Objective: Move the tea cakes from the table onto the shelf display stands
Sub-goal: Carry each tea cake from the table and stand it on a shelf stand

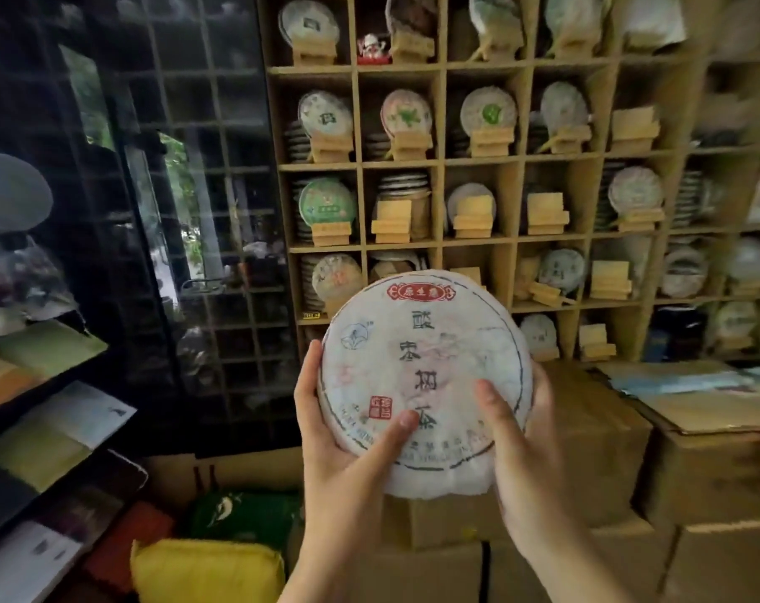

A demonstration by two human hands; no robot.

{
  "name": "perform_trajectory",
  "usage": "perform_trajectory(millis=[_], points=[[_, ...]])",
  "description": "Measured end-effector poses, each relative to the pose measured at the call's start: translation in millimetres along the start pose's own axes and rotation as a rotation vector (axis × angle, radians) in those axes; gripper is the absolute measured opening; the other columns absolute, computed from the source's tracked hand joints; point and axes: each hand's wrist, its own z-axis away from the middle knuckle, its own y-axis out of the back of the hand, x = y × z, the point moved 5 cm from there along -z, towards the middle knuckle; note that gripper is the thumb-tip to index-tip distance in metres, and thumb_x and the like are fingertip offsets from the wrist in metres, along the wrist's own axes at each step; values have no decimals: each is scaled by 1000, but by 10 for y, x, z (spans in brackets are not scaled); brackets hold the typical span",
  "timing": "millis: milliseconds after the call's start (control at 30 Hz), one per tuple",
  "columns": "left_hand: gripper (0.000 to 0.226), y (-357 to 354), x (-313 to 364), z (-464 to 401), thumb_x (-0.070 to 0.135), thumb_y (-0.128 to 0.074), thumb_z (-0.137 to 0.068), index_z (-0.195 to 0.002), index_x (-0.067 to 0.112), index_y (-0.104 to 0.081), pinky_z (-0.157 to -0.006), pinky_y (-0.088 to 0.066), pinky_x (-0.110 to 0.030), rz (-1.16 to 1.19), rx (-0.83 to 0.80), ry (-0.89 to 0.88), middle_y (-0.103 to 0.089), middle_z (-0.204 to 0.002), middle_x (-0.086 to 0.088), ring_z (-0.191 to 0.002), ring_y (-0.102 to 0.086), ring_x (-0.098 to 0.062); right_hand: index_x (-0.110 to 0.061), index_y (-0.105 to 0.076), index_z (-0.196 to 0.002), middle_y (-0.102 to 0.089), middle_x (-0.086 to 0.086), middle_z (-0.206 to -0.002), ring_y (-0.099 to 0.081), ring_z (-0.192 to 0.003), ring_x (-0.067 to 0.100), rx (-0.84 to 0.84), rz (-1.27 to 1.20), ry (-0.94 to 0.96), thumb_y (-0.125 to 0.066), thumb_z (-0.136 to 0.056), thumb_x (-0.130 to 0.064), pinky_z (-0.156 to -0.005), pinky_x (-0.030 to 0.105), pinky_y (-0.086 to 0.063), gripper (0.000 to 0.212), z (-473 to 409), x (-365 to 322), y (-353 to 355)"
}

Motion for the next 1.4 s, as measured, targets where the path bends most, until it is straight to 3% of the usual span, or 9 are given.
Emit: perform_trajectory(millis=[133,300,433,533,667,833,1000,1167,1400], points=[[97,13,-324,-367,31,-93,-57,-136,56,-42,-81,-60,-40,37,41,11,-54,-134,20,-120,-60,-12,-54,-39,-128,-61,-23,-119,-66,-95,-8,51,121,-129,-62,-62,-85,-73,26,-60,77,-297,115,103],[96,-77,-808,-770,32,-90,-58,-134,60,-39,-87,-59,-42,16,92,15,-47,-142,15,-126,-56,-15,-55,-28,-138,-58,-20,-121,-68,-94,3,54,158,-164,-74,-64,-70,-63,31,-62,89,-530,378,127],[100,-307,-1183,-1072,33,-91,-56,-135,60,-35,-85,-59,-36,-25,54,-4,-48,-136,23,-121,-57,-4,-69,-20,-131,-51,-17,-139,-60,-120,8,20,99,-77,-77,-56,-62,-93,39,-58,94,-964,604,137],[104,-543,-1439,-1395,31,-92,-54,-137,56,-35,-83,-59,-32,-18,-9,-33,-51,-130,26,-118,-58,-2,-74,-33,-117,-57,-22,-134,-59,-121,4,65,4,30,-80,-59,-54,-94,37,-56,78,-1490,729,317],[105,-879,-1806,-1913,18,-93,-54,-137,54,-38,-79,-60,-32,59,-87,-20,-57,-126,24,-115,-62,-6,-59,-49,-126,-63,-17,-129,-64,-119,13,118,-113,65,-82,-75,-43,-89,43,-58,63,-2248,951,636],[103,-1268,-2241,-2495,15,-95,-56,-134,55,-40,-83,-59,-37,94,-165,-32,-58,-129,17,-119,-61,-13,-43,-55,-129,-68,-4,-127,-68,-114,20,89,-179,58,-81,-76,-36,-80,43,-60,60,-3029,1092,923],[105,-1469,-2559,-2986,18,-93,-57,-136,58,-36,-85,-59,-42,75,-172,-36,-55,-134,14,-122,-60,-17,-40,-57,-126,-70,-4,-123,-70,-109,17,40,-212,74,-79,-72,-25,-76,37,-61,60,-3588,1134,994],[103,-1600,-2789,-3447,11,-90,-63,-139,53,-35,-84,-59,-40,92,-229,-63,-55,-134,15,-122,-60,-14,-48,-59,-121,-70,-8,-123,-69,-110,15,99,-192,117,-84,-67,-34,-78,41,-61,61,-4038,1253,1013],[100,-1607,-3245,-4106,20,-91,-59,-134,59,-38,-80,-60,-37,126,-289,12,-59,-128,21,-117,-62,-9,-50,-56,-124,-70,-12,-123,-69,-109,12,238,-135,158,-89,-56,-53,-79,41,-61,76,-4593,1573,952]])
